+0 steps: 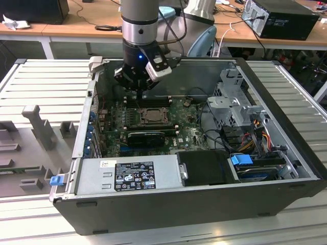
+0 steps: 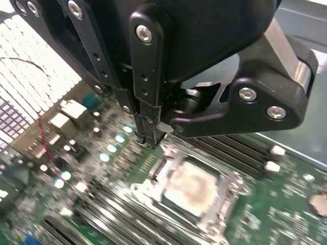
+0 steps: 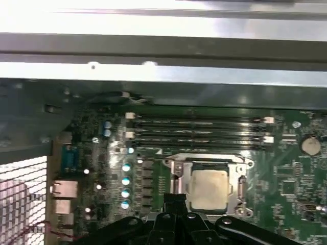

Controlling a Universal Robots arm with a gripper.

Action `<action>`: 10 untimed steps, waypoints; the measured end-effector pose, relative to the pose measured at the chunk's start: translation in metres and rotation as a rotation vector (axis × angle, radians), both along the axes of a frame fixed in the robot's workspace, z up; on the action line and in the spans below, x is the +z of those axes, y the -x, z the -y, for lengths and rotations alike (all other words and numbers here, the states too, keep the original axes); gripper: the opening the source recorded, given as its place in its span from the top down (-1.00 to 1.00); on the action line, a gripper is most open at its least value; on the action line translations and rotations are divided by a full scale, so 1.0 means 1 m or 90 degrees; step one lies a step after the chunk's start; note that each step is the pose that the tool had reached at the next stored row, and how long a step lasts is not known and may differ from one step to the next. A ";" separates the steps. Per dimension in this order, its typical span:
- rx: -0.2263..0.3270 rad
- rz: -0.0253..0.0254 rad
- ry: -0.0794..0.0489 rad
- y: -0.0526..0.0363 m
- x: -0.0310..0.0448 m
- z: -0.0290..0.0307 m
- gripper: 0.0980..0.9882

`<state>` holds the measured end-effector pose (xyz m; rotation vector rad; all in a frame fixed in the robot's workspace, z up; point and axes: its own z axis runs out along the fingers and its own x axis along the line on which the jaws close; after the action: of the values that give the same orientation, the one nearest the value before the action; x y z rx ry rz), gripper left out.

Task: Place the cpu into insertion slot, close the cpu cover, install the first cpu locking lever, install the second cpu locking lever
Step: 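Install the first cpu locking lever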

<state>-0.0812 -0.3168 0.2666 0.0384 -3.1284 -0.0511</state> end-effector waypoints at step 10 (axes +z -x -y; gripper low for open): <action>0.000 0.0000 0.000 0.0313 -0.0062 -0.0161 0.98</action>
<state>-0.1125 -0.3008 0.2604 0.0392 -3.1284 -0.0521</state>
